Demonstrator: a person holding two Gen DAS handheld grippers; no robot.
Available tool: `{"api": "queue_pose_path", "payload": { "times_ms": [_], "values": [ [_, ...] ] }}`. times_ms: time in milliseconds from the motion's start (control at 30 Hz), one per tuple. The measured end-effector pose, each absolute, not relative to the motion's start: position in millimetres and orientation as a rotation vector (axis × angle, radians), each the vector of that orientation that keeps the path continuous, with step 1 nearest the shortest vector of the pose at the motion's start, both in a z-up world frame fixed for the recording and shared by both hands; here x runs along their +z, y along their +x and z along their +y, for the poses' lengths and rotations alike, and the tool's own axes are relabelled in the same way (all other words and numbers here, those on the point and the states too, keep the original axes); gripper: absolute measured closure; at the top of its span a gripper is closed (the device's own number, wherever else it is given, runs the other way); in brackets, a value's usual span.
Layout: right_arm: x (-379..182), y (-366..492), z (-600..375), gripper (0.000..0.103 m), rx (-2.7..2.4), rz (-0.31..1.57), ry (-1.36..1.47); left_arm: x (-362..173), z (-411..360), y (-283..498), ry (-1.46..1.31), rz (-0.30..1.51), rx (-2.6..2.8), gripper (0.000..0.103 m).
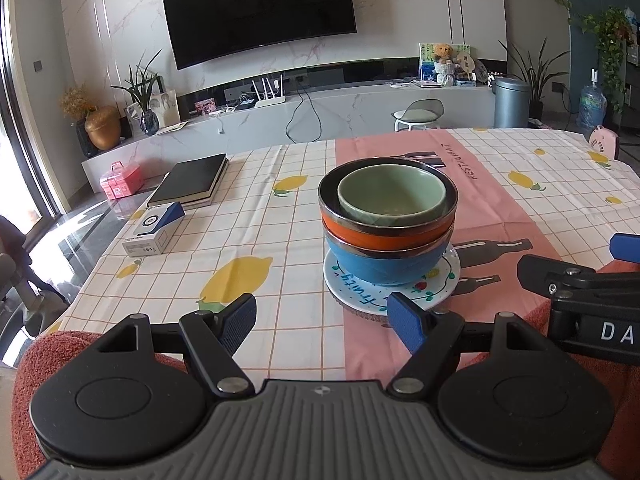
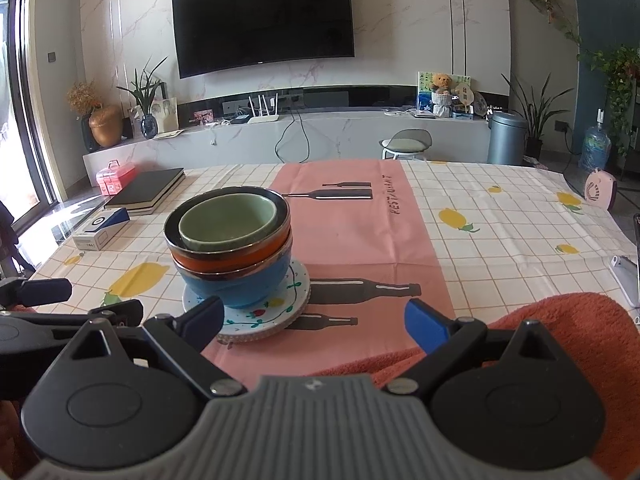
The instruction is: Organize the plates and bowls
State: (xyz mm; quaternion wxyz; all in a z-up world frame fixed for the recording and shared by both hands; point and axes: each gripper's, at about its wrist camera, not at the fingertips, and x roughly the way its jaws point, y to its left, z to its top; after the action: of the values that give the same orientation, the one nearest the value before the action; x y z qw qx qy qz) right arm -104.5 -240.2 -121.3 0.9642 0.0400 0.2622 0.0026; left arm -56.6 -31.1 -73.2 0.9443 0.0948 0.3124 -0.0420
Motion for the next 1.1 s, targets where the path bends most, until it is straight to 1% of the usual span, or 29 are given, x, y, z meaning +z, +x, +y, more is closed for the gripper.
{"api": "queue_pose_path", "payload": {
  "times_ms": [1100],
  "values": [
    [-120.3, -108.9, -242.2, 0.007, 0.022, 0.516, 0.083, -71.0, -30.9, -56.4, 0.178, 0.639, -0.090, 0.015]
  ]
}}
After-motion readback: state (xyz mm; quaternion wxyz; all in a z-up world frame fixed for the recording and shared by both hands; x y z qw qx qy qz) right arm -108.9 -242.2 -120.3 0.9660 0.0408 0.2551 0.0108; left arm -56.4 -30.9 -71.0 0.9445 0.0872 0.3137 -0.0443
